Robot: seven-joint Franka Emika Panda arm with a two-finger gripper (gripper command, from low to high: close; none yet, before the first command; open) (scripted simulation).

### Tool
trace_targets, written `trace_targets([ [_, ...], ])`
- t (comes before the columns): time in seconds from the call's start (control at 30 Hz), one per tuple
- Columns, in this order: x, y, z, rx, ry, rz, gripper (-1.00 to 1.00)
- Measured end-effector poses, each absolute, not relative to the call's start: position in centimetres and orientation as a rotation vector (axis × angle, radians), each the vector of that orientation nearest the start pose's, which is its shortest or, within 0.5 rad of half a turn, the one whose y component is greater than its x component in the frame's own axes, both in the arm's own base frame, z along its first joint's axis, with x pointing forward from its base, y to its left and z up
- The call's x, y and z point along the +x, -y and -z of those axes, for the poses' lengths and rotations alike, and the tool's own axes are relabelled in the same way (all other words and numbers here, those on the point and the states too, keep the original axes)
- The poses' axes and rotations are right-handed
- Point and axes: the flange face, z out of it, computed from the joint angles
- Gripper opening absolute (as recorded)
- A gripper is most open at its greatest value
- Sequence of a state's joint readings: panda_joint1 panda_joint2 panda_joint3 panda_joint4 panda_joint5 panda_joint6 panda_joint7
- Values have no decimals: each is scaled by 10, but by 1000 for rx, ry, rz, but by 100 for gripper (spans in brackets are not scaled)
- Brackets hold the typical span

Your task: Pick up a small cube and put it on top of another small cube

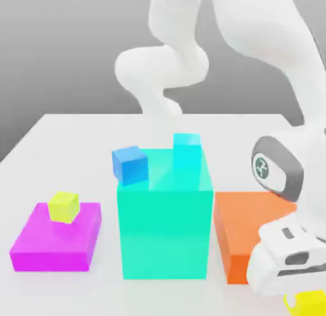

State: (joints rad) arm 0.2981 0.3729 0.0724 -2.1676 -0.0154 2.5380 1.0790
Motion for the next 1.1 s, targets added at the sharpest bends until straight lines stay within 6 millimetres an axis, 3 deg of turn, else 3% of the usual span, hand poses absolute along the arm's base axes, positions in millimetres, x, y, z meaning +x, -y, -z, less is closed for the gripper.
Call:
trace_targets([
  [0.17,522,-147,-281,-2851,-1234,-49,-100],
  [0.33,505,-80,-337,-2751,-1414,-61,-100],
  [0.7,421,21,-433,-2572,-1744,-35,-100],
  [0.83,380,52,-457,-2497,-1886,-11,-100],
  [0.9,372,58,-445,-2479,-1918,-5,-100],
  [0.97,370,59,-419,-2475,-1926,-3,-100],
  [1.0,369,60,-406,-2474,-1927,-3,100],
  [1.1,369,60,-406,-2474,-1927,-3,100],
])
